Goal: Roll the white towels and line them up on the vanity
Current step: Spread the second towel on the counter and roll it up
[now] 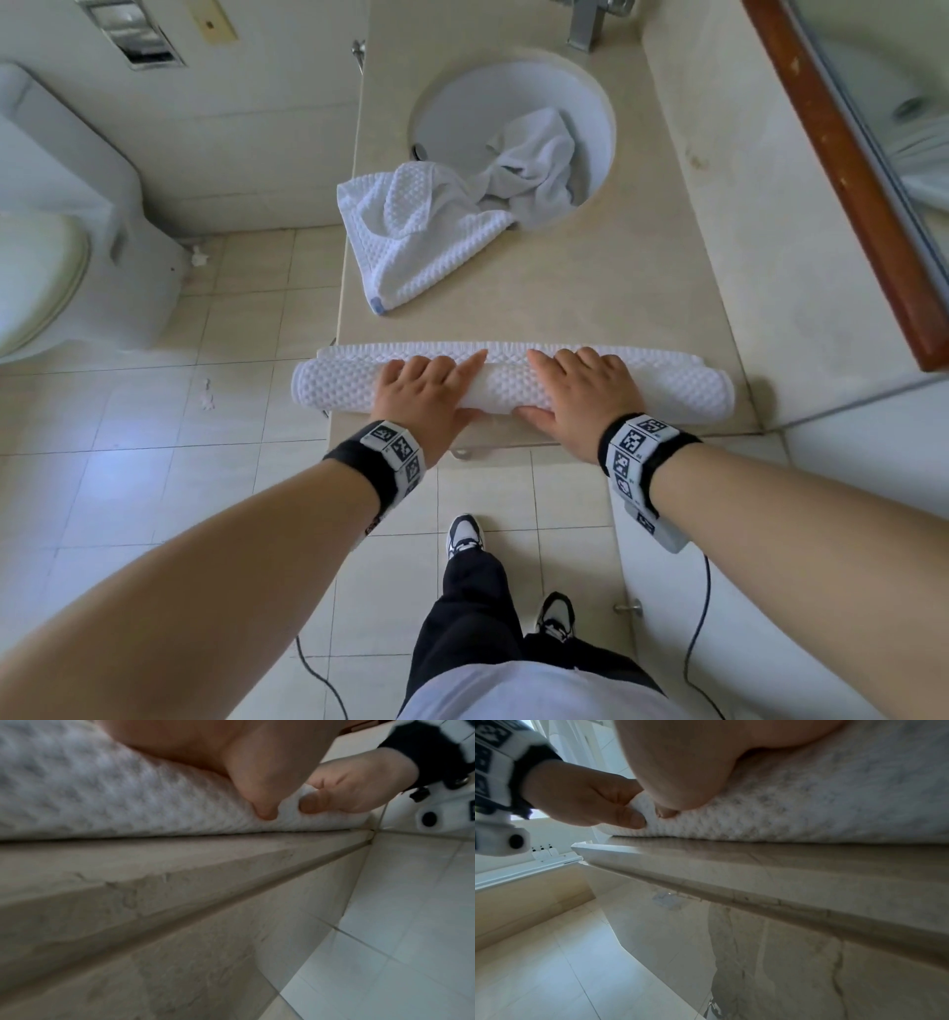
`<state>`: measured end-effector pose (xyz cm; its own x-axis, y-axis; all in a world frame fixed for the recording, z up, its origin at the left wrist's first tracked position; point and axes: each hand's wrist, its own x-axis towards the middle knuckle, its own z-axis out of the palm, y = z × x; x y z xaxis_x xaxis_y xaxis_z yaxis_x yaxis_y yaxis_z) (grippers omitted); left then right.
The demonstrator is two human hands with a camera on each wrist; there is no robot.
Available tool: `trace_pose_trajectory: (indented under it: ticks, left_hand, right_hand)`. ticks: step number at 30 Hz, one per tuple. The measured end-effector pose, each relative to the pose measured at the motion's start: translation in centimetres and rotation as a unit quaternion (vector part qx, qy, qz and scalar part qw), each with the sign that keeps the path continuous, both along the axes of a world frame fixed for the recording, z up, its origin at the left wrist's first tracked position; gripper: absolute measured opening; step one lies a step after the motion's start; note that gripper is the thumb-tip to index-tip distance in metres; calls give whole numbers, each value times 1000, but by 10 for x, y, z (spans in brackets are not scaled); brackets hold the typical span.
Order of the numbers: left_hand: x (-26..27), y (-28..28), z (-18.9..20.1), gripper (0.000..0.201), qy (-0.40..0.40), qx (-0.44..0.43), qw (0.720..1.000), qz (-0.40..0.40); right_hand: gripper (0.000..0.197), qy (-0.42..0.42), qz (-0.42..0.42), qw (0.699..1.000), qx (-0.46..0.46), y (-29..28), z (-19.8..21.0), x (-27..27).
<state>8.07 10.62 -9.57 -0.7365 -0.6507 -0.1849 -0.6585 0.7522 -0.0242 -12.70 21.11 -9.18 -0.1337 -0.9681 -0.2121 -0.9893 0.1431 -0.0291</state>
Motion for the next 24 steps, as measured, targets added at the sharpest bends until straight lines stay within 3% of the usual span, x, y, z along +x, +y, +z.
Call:
trace_pose_trajectory:
  ticks: [6, 13, 19, 24]
  left_hand:
    - [7, 13, 4, 73, -3, 37, 999, -10]
    - [4, 0, 4, 73, 5, 76, 997, -27]
    - [-6, -20, -4, 82, 13, 89, 996, -14]
    - [-14, -33, -5, 87, 10, 103, 995, -1]
  right_hand:
    - [85, -73, 30, 996, 44, 8, 5, -7]
    - [90, -130, 3, 988, 81, -7, 3, -17]
    - [95, -70, 2, 997, 38, -14, -5, -20]
    - [94, -71, -15, 996, 48, -28, -4, -26]
